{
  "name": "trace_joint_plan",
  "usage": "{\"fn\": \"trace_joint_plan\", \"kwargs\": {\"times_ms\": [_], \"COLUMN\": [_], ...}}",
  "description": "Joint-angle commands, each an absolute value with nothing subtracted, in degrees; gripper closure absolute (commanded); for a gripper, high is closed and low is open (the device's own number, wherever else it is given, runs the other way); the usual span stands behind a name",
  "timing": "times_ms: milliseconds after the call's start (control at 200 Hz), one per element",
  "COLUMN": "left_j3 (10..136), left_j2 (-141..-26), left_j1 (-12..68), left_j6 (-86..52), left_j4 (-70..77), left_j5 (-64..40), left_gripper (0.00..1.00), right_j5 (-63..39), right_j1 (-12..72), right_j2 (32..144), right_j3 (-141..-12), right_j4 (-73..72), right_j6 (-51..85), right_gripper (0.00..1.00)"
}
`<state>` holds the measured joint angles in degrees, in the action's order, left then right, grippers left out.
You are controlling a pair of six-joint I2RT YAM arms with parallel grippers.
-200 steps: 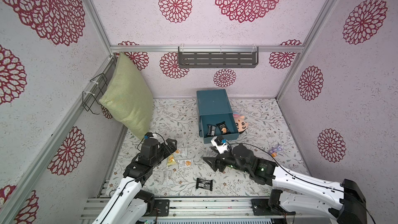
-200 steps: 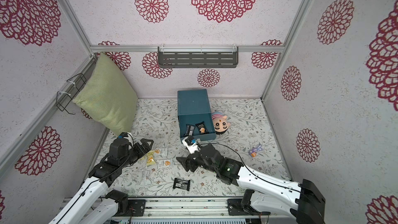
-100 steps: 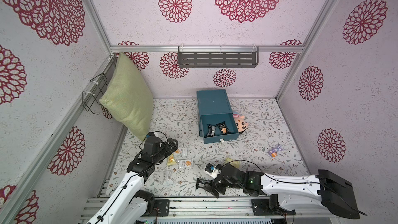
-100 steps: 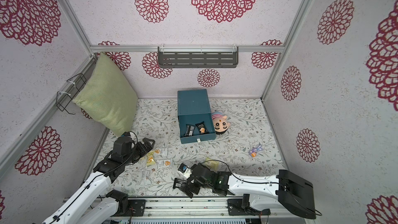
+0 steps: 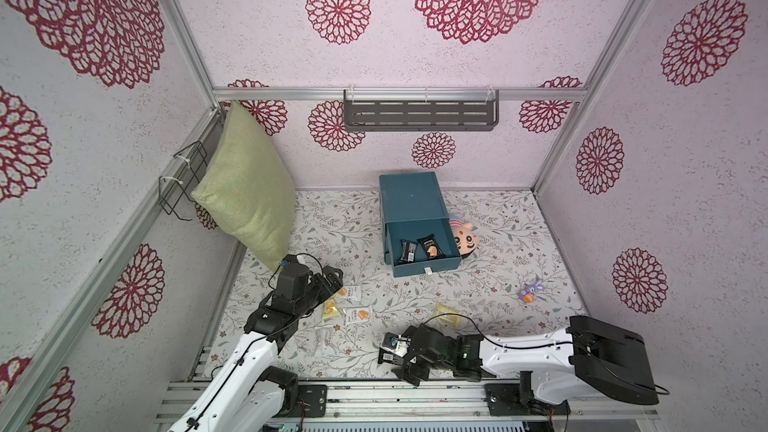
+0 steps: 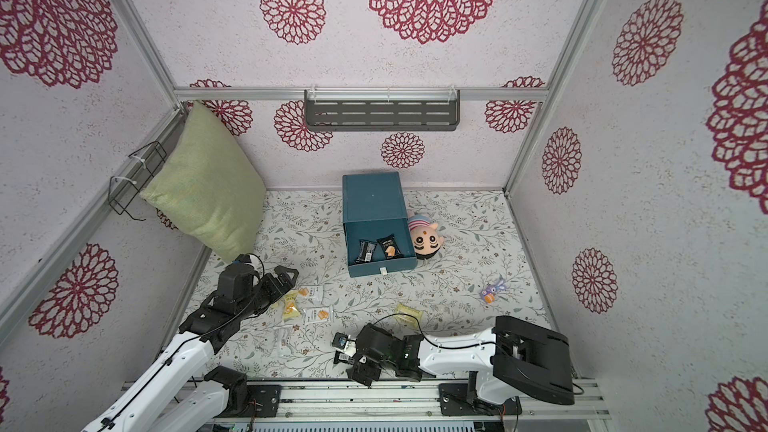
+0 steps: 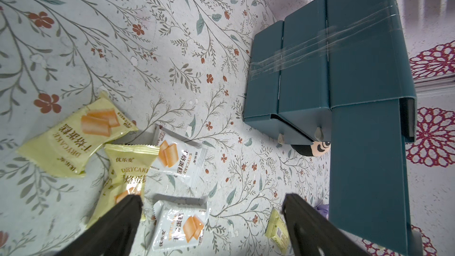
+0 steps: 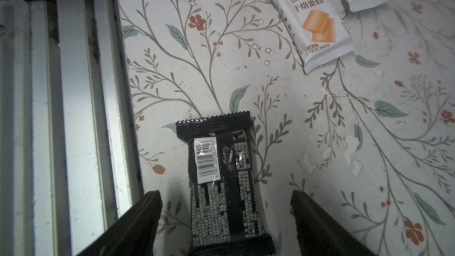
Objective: Place the cookies into the drawer by color
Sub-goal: Pick up the cookie at the center of the board.
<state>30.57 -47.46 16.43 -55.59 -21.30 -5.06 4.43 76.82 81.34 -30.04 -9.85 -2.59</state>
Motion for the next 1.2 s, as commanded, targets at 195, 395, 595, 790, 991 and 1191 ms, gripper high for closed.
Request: {"fn": "trace_joint_plan", "kwargs": {"times_ms": [195, 395, 595, 790, 991, 1191], "left_j3": [30.8, 31.2, 31.5, 31.7, 31.5, 30.9], "left_j2": [-46.8, -46.6, -46.4, -46.2, -45.2, -44.3], "left_j1": [15.8, 15.6, 15.5, 15.5, 15.5, 15.4], "left_j6": [-55.2, -54.9, -54.8, -54.8, -54.8, -54.9], "left_j4": [-20.8, -21.3, -21.6, -21.9, -22.3, -22.1], "left_j5": [-4.8, -4.9, -4.9, -4.9, -4.3, -4.2], "left_gripper": [0.02, 0.03, 0.03, 0.03, 0.03, 0.03], "right_j5": [6.0, 6.1, 7.1, 7.7, 7.0, 2.7], "right_j1": [77.0, 76.8, 76.5, 75.9, 73.9, 67.8], "right_j2": [86.1, 86.9, 84.6, 80.5, 73.5, 64.3], "right_j3": [-33.7, -33.9, -34.0, -33.8, -34.0, -36.3], "right_j4": [-11.3, -11.3, -11.2, -11.6, -12.3, -13.0], "right_j6": [-5.0, -4.8, -4.3, -3.3, -2.0, -0.8], "right_gripper": [0.27, 0.42, 0.54, 0.54, 0.55, 0.56]}}
